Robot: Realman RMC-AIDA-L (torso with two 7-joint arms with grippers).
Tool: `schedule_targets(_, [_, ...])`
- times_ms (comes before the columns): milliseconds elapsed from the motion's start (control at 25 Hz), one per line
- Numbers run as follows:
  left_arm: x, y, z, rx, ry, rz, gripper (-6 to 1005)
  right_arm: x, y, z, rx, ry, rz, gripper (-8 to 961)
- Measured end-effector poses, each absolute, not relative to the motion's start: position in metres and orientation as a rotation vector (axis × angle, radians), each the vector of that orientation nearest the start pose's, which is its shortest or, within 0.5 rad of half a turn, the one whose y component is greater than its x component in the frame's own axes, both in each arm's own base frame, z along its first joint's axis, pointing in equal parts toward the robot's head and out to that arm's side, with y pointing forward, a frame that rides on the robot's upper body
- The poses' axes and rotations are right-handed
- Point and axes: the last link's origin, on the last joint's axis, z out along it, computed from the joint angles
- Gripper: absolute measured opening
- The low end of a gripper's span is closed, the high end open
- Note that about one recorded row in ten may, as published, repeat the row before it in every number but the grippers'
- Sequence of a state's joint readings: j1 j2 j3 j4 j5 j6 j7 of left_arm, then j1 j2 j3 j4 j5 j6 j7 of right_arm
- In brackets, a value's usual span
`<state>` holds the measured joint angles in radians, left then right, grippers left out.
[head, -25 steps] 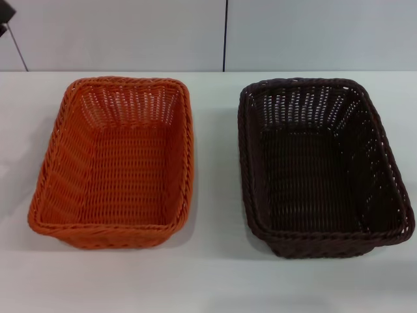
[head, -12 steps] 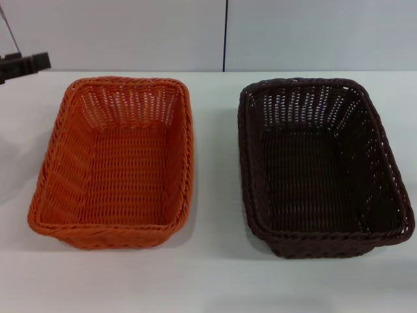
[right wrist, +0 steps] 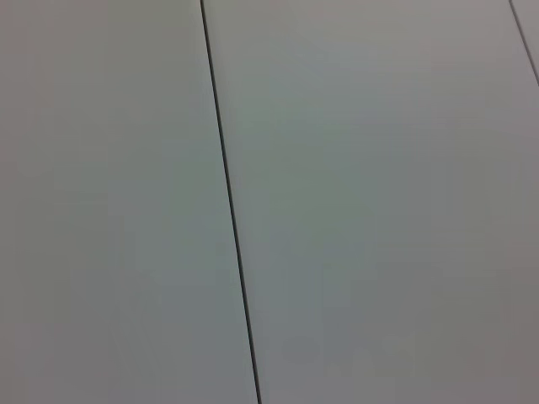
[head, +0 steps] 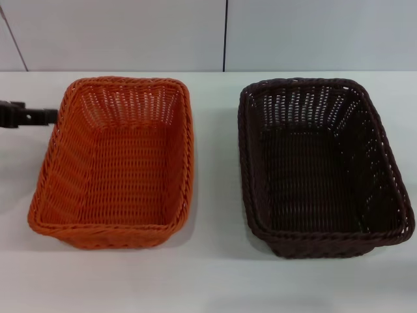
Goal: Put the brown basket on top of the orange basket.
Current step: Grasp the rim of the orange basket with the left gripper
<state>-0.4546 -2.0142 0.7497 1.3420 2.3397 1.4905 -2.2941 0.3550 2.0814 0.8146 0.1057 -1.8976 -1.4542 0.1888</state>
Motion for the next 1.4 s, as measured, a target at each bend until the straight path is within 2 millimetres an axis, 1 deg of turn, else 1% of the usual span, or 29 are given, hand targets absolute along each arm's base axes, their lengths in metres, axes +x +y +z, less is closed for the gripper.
schedule_targets(40, [-0.264,0.359,0.132,-2.228,-1.119,-0.190,796,0.363,0.288,0.052,-1.131,0.510,0.797,830])
schedule_targets(320, [-0.262,0.367,0.112,-2.202,-1.128,0.003,796,0.364,0.286,0.051,-1.129,0.514,0.796,829])
schedule_targets(440, [-0.261,0.369,0.106,-2.196,-1.128,0.039,795,0.365,0.285,0.051,-1.128,0.515,0.795,829])
schedule_targets(600, [-0.264,0.370,0.101,-2.191,-1.147,0.049,795,0.366,0.284,0.052,-1.125,0.516,0.791,829])
schedule_targets(800, [-0.266,0.369,0.099,-2.190,-1.157,0.053,795,0.367,0.281,0.052,-1.120,0.516,0.790,828])
schedule_targets(840, [-0.271,0.369,0.096,-2.184,-1.178,0.065,795,0.367,0.281,0.052,-1.120,0.516,0.790,828])
schedule_targets(1000, [-0.278,0.368,0.089,-2.182,-1.212,0.074,792,0.367,0.281,0.052,-1.119,0.516,0.790,828])
schedule_targets(1160, [-0.278,0.368,0.088,-2.183,-1.211,0.074,786,0.367,0.281,0.052,-1.120,0.514,0.790,828])
schedule_targets(1320, [-0.278,0.369,0.082,-2.200,-1.220,0.085,780,0.368,0.281,0.053,-1.119,0.513,0.788,829])
schedule_targets(1400, [-0.278,0.369,0.081,-2.204,-1.224,0.089,742,0.368,0.280,0.053,-1.117,0.514,0.786,829])
